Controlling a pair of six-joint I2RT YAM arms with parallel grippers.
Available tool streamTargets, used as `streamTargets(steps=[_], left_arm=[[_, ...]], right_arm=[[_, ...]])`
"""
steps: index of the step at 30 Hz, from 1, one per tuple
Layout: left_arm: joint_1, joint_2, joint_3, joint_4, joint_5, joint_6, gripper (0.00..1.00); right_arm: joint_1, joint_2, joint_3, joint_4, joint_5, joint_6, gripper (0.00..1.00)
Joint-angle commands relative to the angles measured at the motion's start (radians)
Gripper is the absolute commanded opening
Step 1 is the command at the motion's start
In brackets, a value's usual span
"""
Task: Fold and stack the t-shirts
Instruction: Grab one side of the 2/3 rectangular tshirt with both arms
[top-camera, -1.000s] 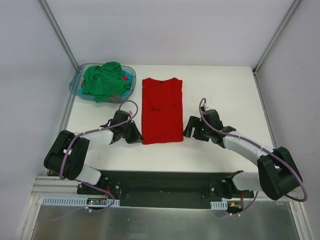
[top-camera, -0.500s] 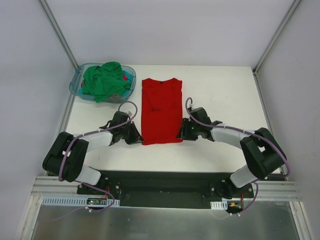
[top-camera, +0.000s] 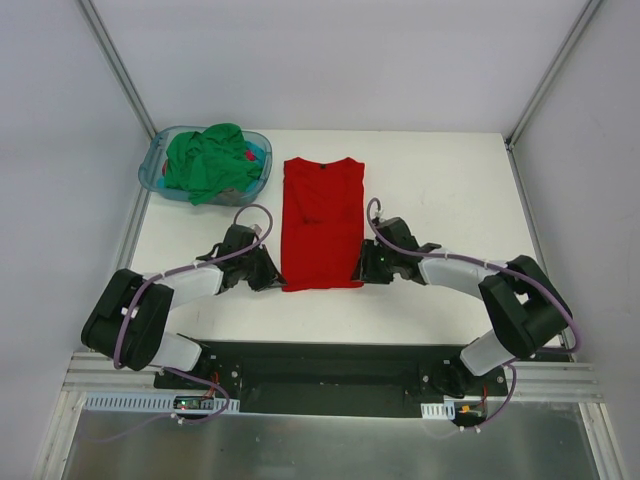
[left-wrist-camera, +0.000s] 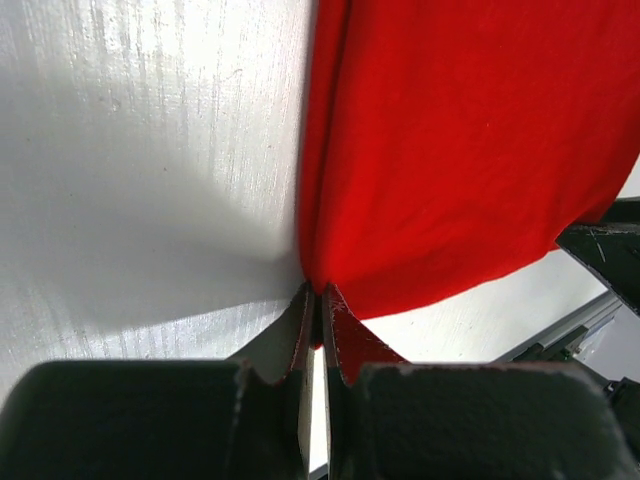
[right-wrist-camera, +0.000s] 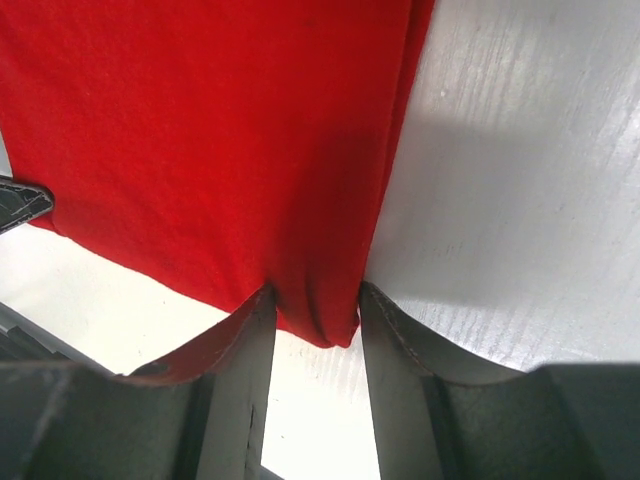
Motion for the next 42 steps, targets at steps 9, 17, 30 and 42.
streamTargets(steps=[9, 17, 30, 42], left_arm=[[-0.009, -0.042, -0.029, -0.082, -0.056, 0.024, 0.0], [-0.009, -0.114, -0.068, -0.142, -0.038, 0.035, 0.0], [-0.009, -0.724, -0.088, -0.531, 0.024, 0.041, 0.0], [-0.009, -0.943, 0.095, -0.742, -0.013, 0.05, 0.0]], right_arm=[[0.051, -0.004, -0.013, -0.098, 0.056, 0.051, 0.3], [0.083, -0.056, -0.052, -0.152, -0.003, 0.054, 0.09], [0.197, -0.242, 0.06, -0.48, -0.474, -0.058, 0.05], [0.264, -0.392, 0.054, -0.491, -0.701, 0.052, 0.06]])
